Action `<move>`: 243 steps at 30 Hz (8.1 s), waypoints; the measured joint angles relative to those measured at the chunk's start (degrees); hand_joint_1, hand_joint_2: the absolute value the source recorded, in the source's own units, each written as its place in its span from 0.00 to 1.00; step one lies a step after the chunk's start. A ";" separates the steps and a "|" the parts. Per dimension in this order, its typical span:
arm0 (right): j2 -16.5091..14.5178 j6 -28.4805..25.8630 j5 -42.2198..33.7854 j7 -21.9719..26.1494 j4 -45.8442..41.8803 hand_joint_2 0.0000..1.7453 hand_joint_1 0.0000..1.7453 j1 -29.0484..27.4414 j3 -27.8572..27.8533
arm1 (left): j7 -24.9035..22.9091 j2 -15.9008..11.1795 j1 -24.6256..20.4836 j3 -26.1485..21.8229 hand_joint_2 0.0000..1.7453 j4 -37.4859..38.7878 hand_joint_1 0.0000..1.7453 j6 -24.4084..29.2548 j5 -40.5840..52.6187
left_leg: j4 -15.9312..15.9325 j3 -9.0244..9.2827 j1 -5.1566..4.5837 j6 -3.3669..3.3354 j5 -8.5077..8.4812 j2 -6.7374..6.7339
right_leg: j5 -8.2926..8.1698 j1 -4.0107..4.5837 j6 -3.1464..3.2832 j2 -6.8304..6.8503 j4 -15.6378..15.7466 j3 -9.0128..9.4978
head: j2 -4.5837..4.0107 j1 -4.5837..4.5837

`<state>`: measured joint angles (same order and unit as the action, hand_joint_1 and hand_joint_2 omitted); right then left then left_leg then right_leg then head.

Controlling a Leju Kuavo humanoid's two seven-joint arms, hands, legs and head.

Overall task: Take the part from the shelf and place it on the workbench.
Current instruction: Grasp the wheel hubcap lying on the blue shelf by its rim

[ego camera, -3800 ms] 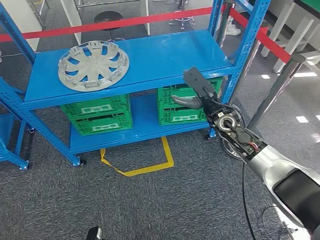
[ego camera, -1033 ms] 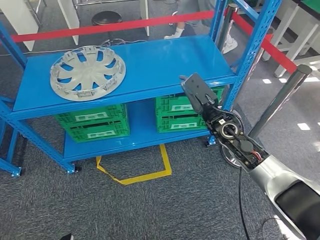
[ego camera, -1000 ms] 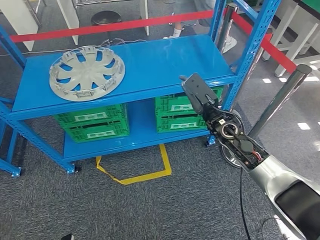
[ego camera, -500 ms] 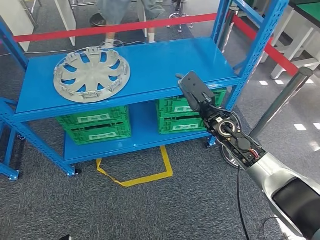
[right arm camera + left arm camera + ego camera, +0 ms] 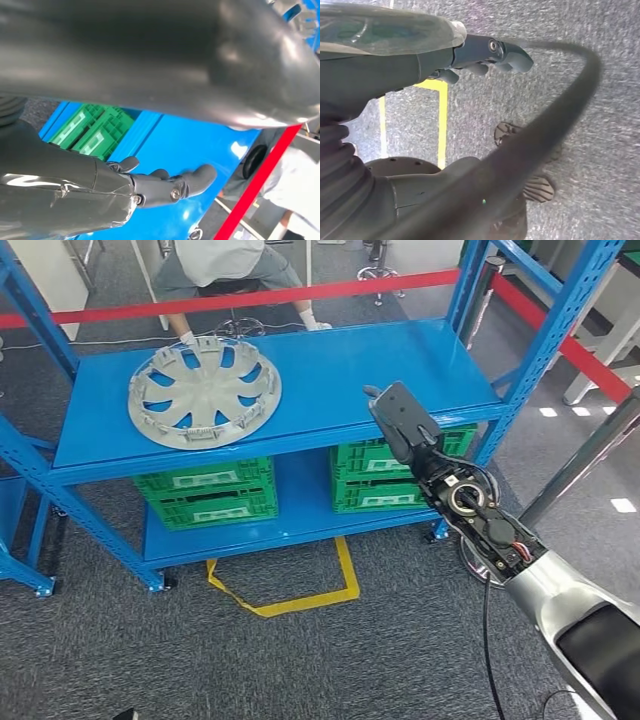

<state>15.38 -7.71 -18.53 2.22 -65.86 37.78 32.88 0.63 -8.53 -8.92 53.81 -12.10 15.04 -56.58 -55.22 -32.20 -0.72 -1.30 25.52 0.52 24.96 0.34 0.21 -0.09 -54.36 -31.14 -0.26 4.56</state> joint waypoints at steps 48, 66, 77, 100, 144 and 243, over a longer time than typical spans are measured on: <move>-0.78 0.43 -0.71 0.82 0.32 0.00 0.00 -0.31 0.60 | 0.02 -0.75 0.80 0.02 1.00 0.14 0.00 0.51 -0.17 | 0.12 -2.49 1.38 0.36 -2.51 -0.06 | 3.94 -1.32 -3.22 0.09 -1.91 1.36 | 0.00 -1.39; -0.78 0.43 -0.96 1.60 0.87 0.00 0.00 -0.71 0.10 | -0.22 -0.79 0.37 0.04 1.00 0.16 0.00 0.23 0.21 | -11.15 -5.17 1.04 2.28 5.15 -0.11 | -0.28 -1.14 -0.85 0.14 1.06 1.04 | 0.00 -1.39; -0.79 0.51 -0.96 1.61 0.86 0.00 0.00 -0.89 -0.06 | -0.10 -0.84 0.52 0.04 1.00 0.16 0.00 0.00 -0.02 | 0.75 -2.15 0.84 0.56 -2.85 -0.24 | 1.84 -0.85 -2.40 -0.13 0.71 2.15 | 0.00 -1.67; -0.78 0.32 -2.11 2.07 0.79 0.00 0.00 -1.32 -0.08 | -0.03 -0.79 0.39 0.07 1.00 0.19 0.00 -0.03 0.04 | -17.03 -9.61 1.09 2.28 5.06 -0.16 | -0.08 -0.79 -0.39 -0.14 1.45 1.68 | 0.00 -1.68; -0.56 0.45 -2.75 2.44 0.90 0.00 0.00 -1.93 -0.34 | 0.37 -0.60 0.61 0.07 1.00 0.25 0.00 -0.01 -0.84 | 1.60 -0.86 0.72 -0.75 -2.54 -0.35 | 8.67 -1.12 -3.80 -0.34 -15.21 -5.50 | 0.00 -1.06; 0.04 0.93 -0.35 2.15 2.19 0.00 0.00 -2.35 -0.39 | -0.23 -0.13 0.48 0.09 0.00 0.36 0.00 1.79 -1.17 | 0.72 -2.59 0.86 1.63 -3.08 -2.85 | 2.48 -1.12 -2.53 6.52 1.22 3.40 | 0.00 -1.63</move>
<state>15.41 -6.78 -18.88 4.37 -63.67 35.43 32.49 0.40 -8.66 -8.44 53.90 -11.74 16.83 -57.76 -54.50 -34.79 0.14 0.33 22.44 -2.33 27.45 -0.78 -2.32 6.43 -53.14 -27.74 -0.26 2.93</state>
